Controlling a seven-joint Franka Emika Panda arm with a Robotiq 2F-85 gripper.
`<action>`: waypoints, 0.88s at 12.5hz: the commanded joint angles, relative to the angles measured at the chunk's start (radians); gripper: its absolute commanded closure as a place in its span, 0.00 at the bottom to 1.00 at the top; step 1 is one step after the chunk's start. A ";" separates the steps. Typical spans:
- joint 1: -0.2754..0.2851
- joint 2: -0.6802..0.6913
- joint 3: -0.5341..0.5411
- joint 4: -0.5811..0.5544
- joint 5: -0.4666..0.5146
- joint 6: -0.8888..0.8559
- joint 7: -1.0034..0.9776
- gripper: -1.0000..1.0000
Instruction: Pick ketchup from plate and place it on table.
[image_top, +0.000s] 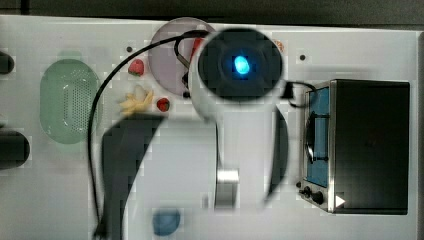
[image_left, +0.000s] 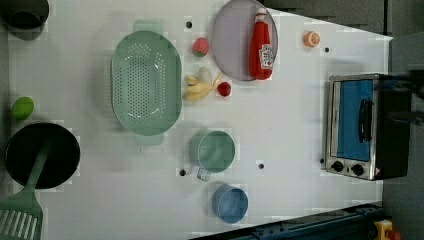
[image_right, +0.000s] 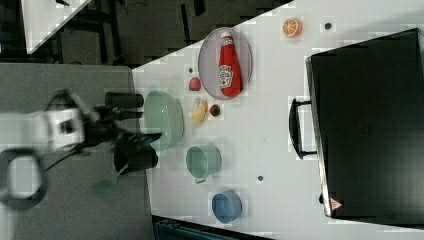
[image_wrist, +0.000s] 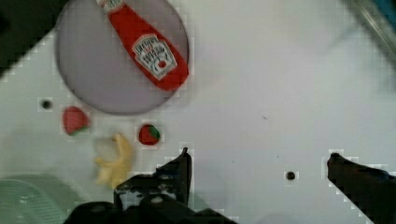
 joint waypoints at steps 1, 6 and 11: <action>0.001 0.113 0.017 -0.034 -0.003 0.077 -0.101 0.00; 0.001 0.311 0.026 0.005 -0.003 0.279 -0.403 0.00; 0.004 0.491 0.027 0.083 -0.009 0.380 -0.557 0.00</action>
